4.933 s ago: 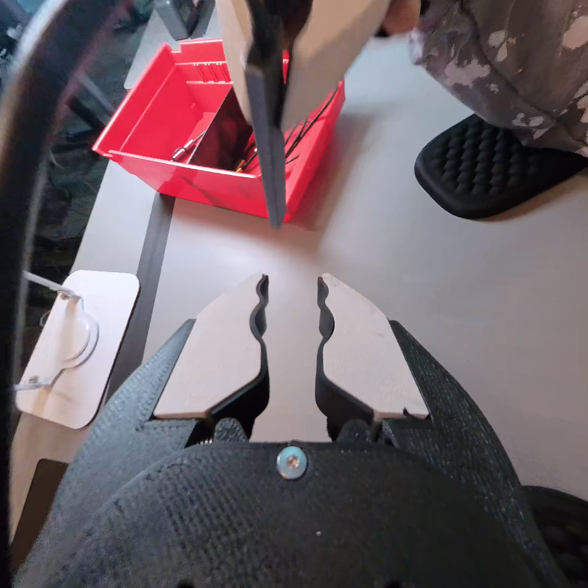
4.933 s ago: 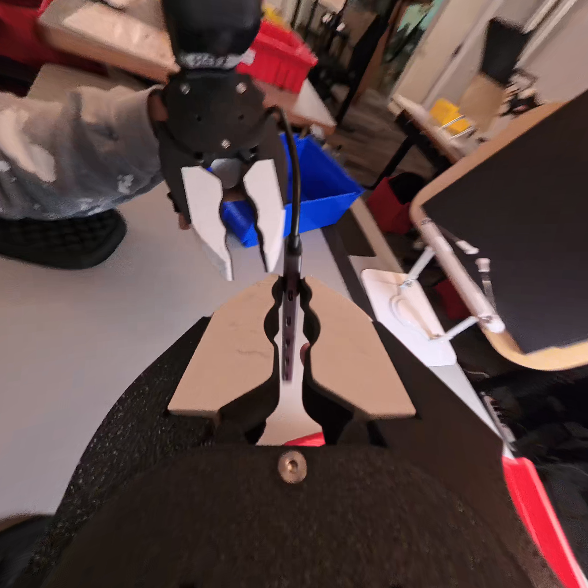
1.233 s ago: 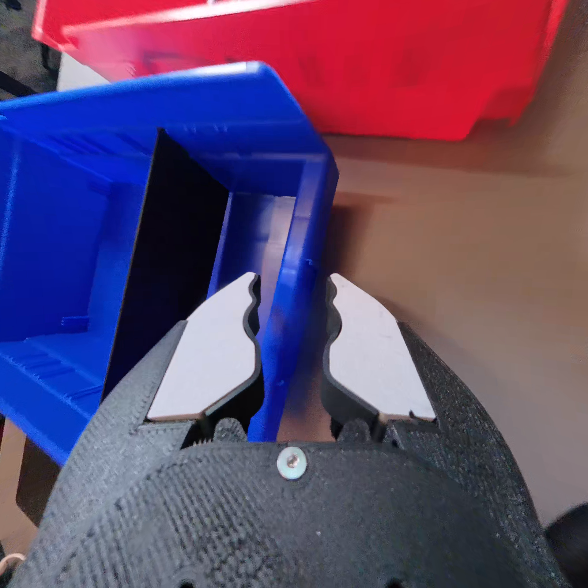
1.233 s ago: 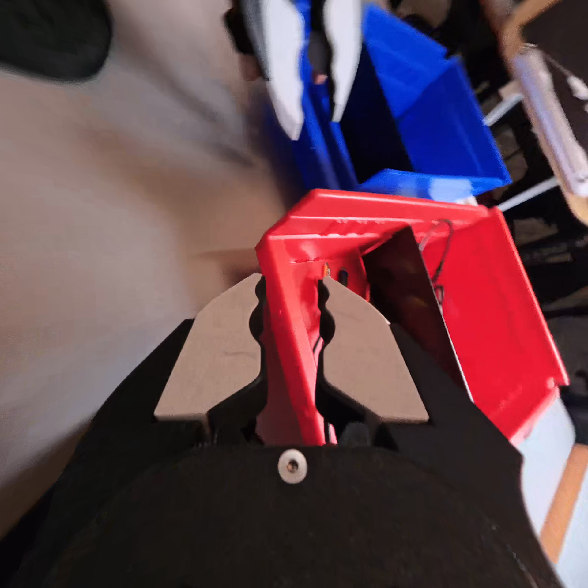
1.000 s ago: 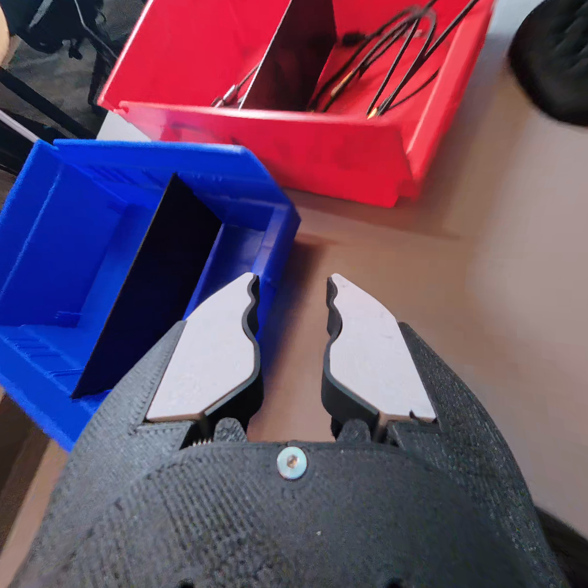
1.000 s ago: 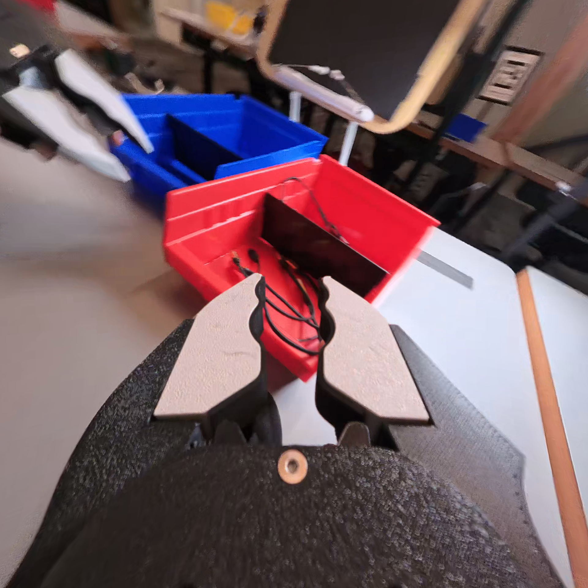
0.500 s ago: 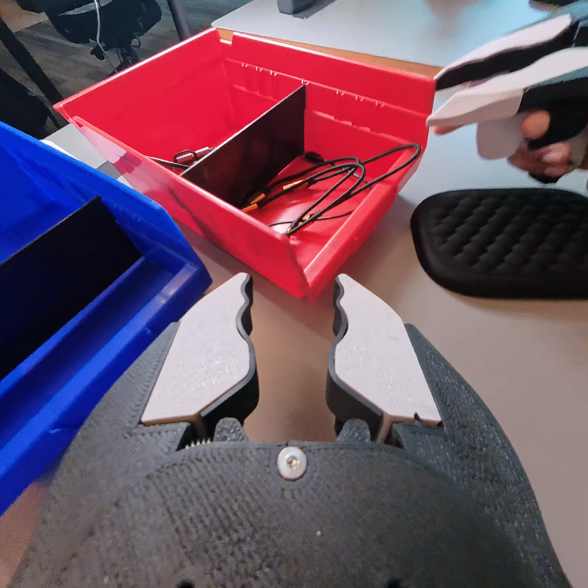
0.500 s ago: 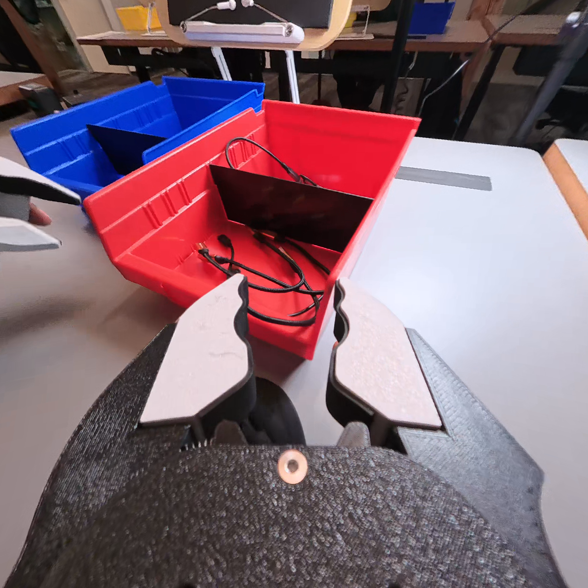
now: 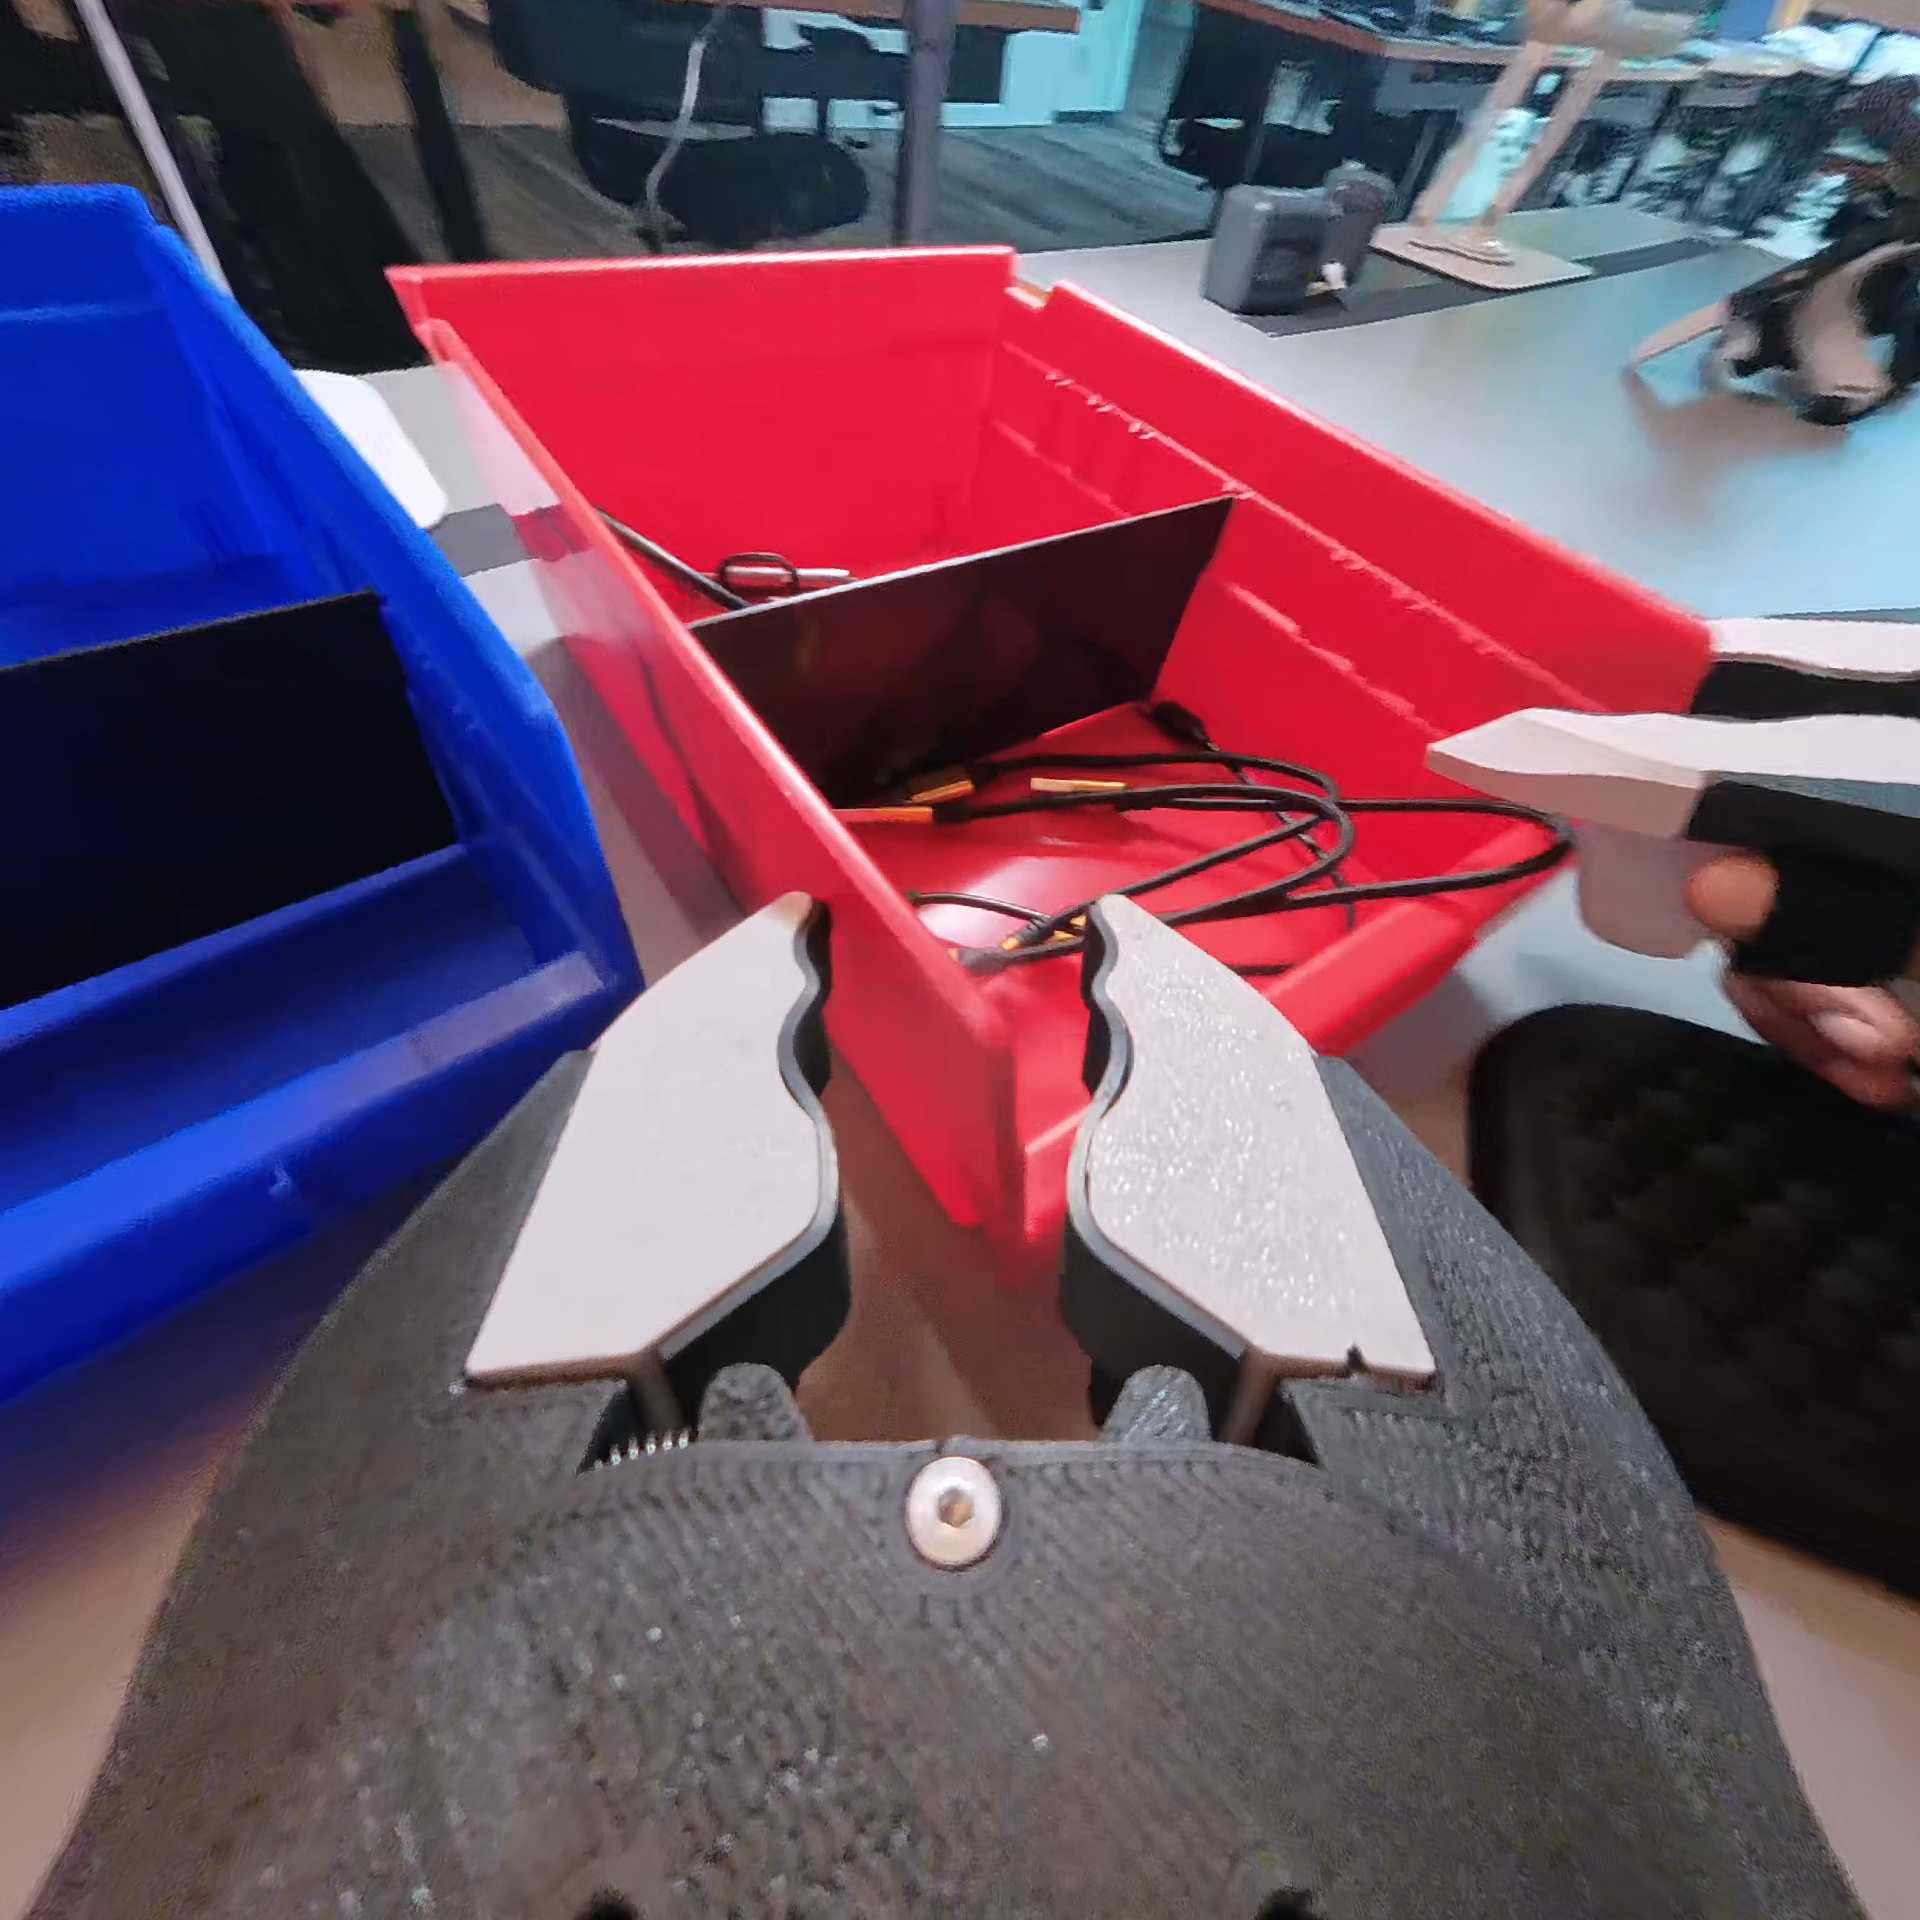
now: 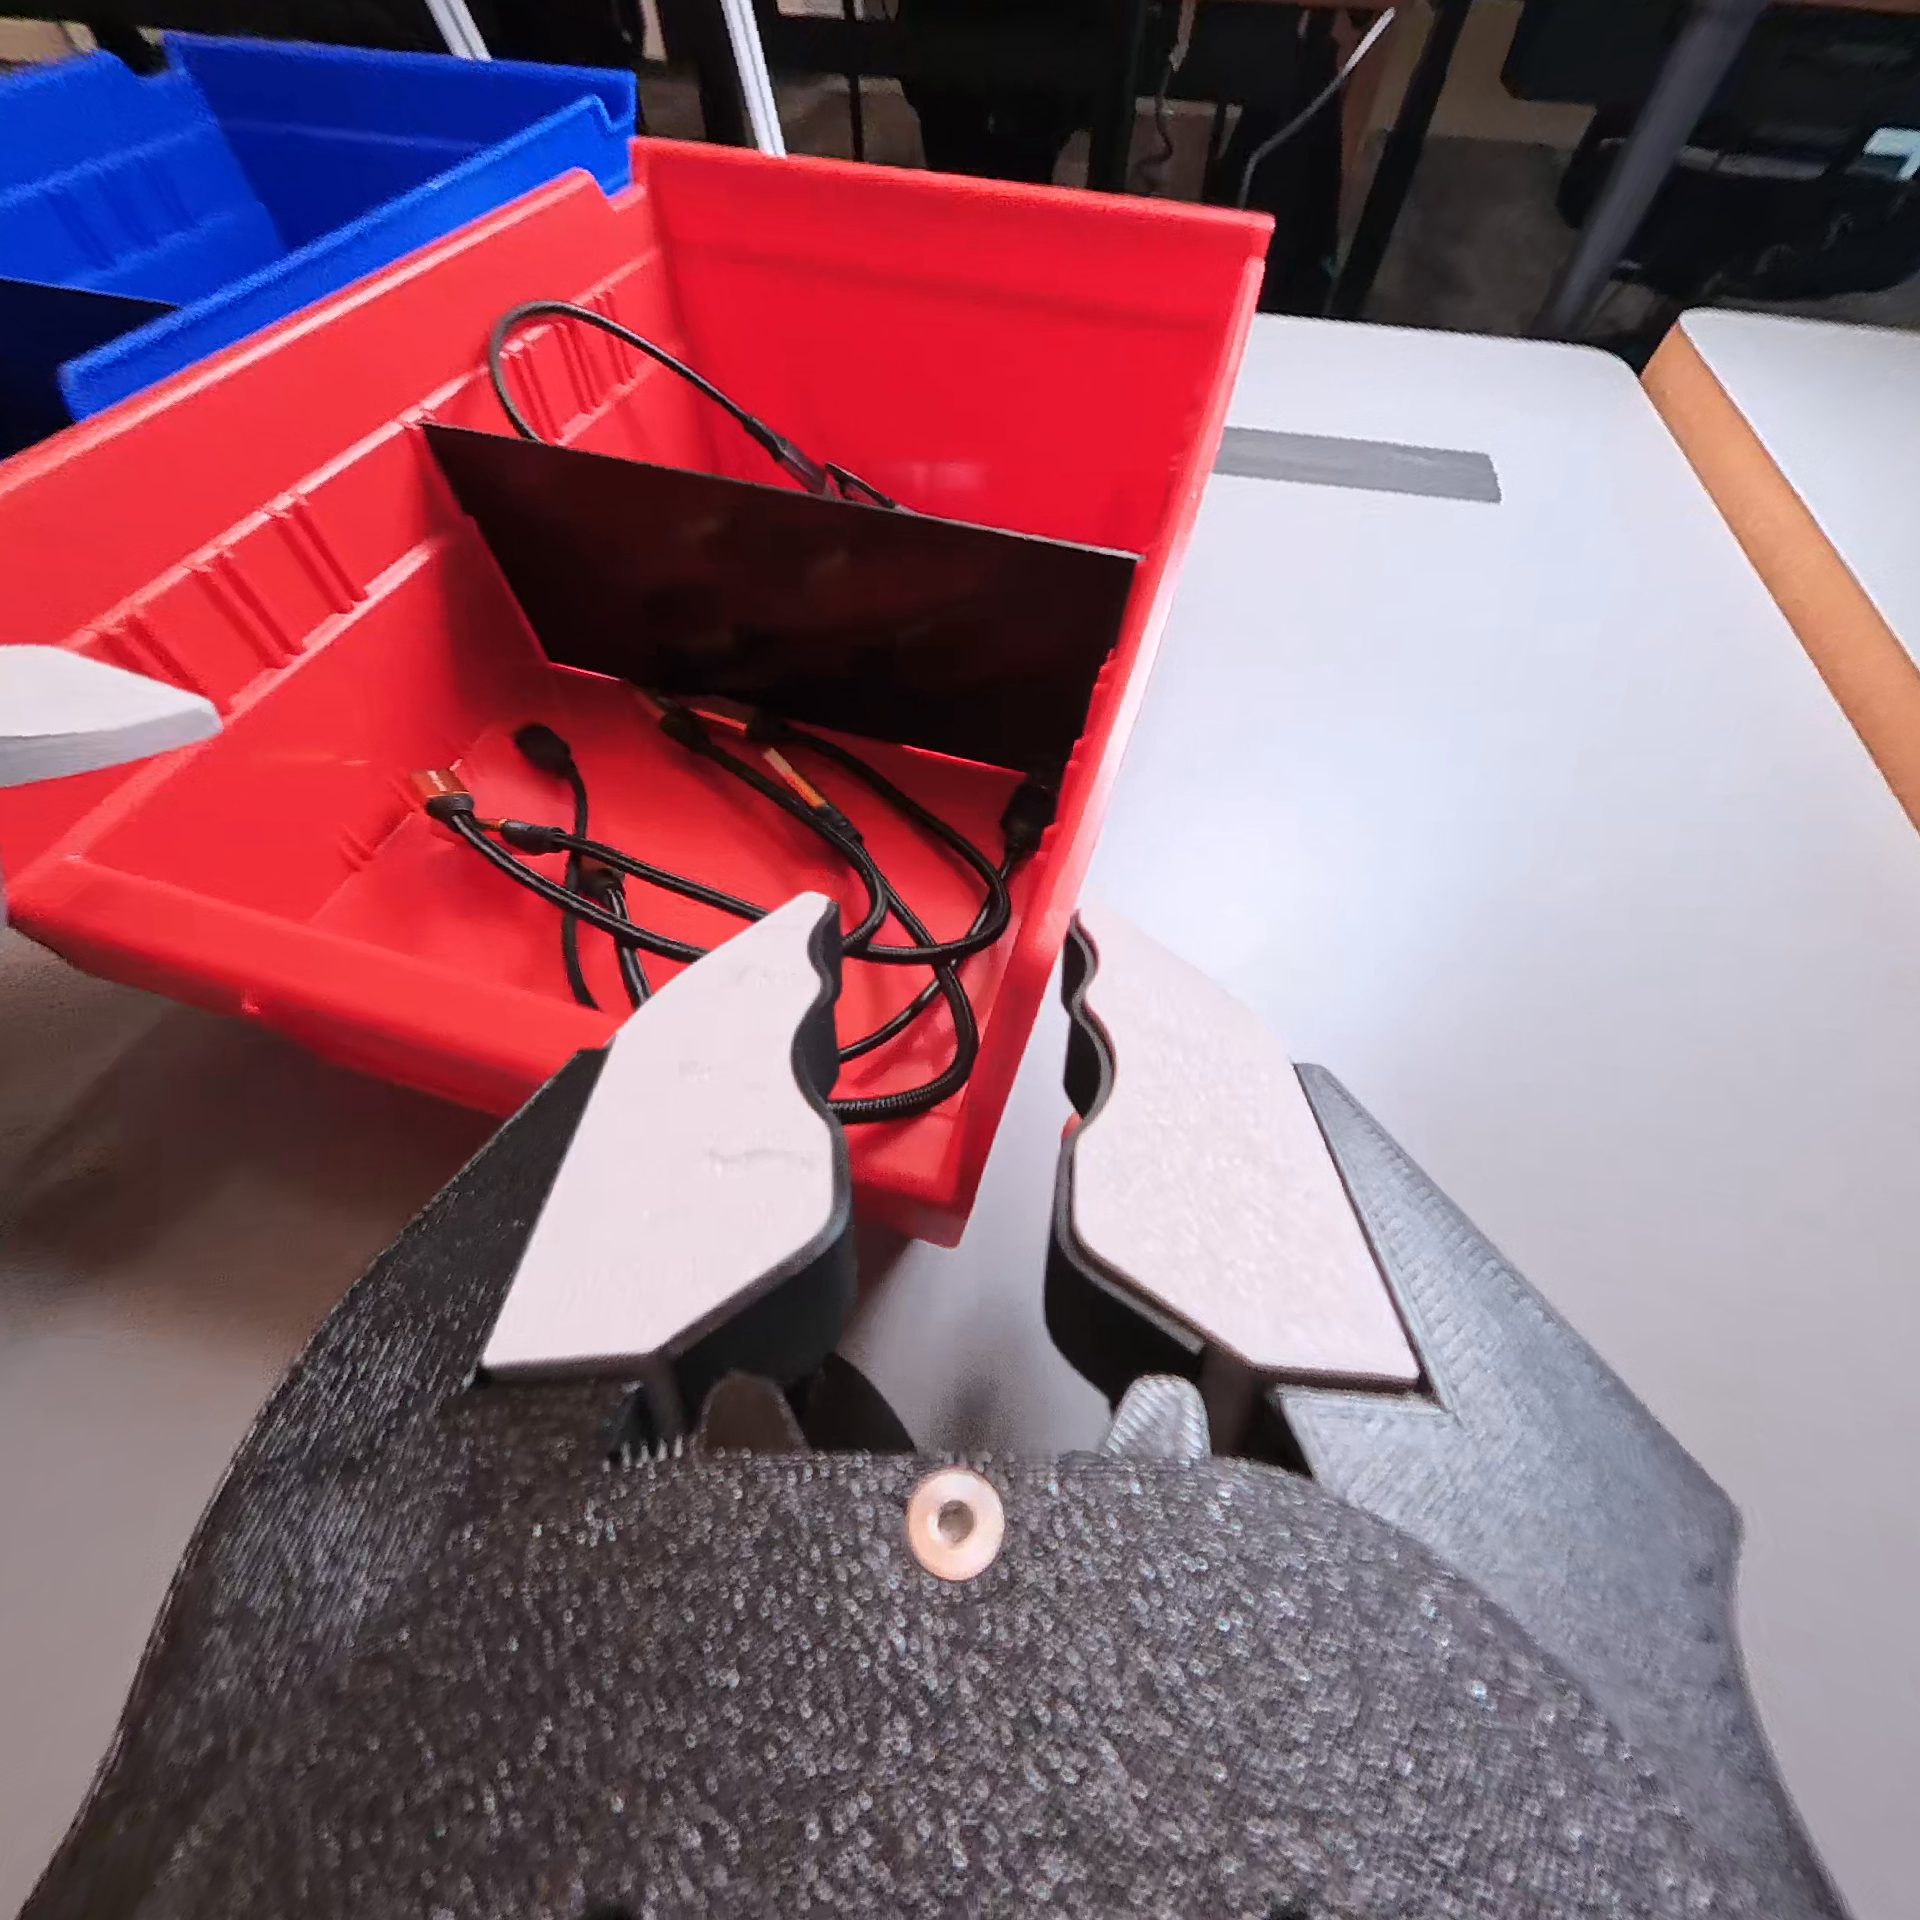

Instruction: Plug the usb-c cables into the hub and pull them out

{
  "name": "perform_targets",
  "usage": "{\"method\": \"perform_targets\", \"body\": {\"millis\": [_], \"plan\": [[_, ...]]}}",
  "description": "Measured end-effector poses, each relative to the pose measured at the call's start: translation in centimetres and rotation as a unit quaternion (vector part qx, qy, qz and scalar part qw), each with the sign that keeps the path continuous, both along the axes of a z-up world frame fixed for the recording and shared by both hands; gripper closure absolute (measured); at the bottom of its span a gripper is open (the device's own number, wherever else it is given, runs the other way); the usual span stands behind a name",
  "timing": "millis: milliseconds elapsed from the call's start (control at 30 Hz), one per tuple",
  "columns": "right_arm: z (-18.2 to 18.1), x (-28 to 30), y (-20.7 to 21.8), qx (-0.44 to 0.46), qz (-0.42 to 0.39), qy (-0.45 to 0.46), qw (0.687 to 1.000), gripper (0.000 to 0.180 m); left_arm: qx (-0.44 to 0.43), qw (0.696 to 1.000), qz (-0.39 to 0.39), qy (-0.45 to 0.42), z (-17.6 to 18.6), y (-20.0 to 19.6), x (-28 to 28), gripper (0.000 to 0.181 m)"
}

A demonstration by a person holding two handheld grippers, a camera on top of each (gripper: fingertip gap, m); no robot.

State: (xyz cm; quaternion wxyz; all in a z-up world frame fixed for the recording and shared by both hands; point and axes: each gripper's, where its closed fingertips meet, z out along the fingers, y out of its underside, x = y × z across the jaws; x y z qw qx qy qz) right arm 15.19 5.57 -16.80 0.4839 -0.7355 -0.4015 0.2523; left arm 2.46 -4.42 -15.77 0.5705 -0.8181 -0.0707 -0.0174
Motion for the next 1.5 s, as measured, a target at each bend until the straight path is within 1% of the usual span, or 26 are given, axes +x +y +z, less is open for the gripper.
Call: {"method": "perform_targets", "body": {"millis": [33, 67, 133, 167, 267, 333, 433, 567, 733, 833, 967, 1100, 1233, 1367, 1500], "plan": [[-0.2, 0.0, 0.2, -0.004, -0.005, -0.003, 1.0, 0.145, 0.004, 1.0, 0.015, 0.01, -0.1, 0.3, -0.4, 0.138], [-0.3, 0.0, 0.4, -0.004, -0.011, -0.005, 1.0, 0.151, 0.011, 1.0, 0.023, 0.013, 0.0, 0.4, -0.6, 0.146], [-0.1, 0.2, 0.6, 0.001, -0.021, -0.004, 1.0, 0.16, 0.012, 0.999, 0.032, 0.002, -0.1, 0.5, -1.0, 0.15], [0.3, 0.6, 0.9, 0.01, -0.034, 0.003, 0.999, 0.172, 0.013, 0.999, 0.036, 0.001, -0.1, 0.5, -1.3, 0.152], [1.0, 0.6, 0.2, 0.043, -0.034, -0.01, 0.998, 0.173, 0.007, 0.999, 0.039, 0.002, 0.1, 0.4, -1.7, 0.156], [1.6, 0.3, -0.6, 0.043, -0.024, 0.001, 0.999, 0.172, 0.012, 0.999, 0.04, 0.002, 0.9, 0.0, -2.1, 0.158], [4.2, -0.1, -1.5, 0.062, -0.02, 0.024, 0.998, 0.172, 0.029, 0.999, 0.04, 0.02, 3.7, -0.8, -2.7, 0.158], [9.7, -1.3, -3.0, 0.101, -0.004, 0.061, 0.993, 0.171, 0.072, 0.995, 0.045, 0.048, 9.2, -2.3, -3.7, 0.158], [16.2, -5.1, -6.1, 0.133, 0.045, 0.106, 0.984, 0.169, 0.114, 0.99, 0.072, 0.051, 15.1, -6.0, -6.9, 0.158], [18.6, -8.7, -8.8, 0.139, 0.088, 0.122, 0.979, 0.169, 0.124, 0.986, 0.101, 0.051, 17.2, -9.4, -9.8, 0.158], [20.5, -14.1, -13.5, 0.146, 0.146, 0.138, 0.969, 0.168, 0.136, 0.978, 0.15, 0.051, 18.7, -15.0, -14.2, 0.159], [20.2, -19.4, -18.1, 0.14, 0.201, 0.136, 0.96, 0.168, 0.132, 0.968, 0.206, 0.055, 18.5, -21.0, -18.2, 0.16], [18.3, -23.8, -22.3, 0.117, 0.24, 0.132, 0.955, 0.167, 0.115, 0.958, 0.258, 0.056, 17.1, -26.1, -21.7, 0.162], [14.9, -27.2, -25.9, 0.082, 0.27, 0.124, 0.951, 0.166, 0.085, 0.948, 0.3, 0.059, 14.9, -30.2, -24.6, 0.165], [9.9, -29.3, -29.3, 0.049, 0.296, 0.096, 0.949, 0.165, 0.044, 0.942, 0.328, 0.058, 11.4, -33.5, -26.9, 0.167]]}}
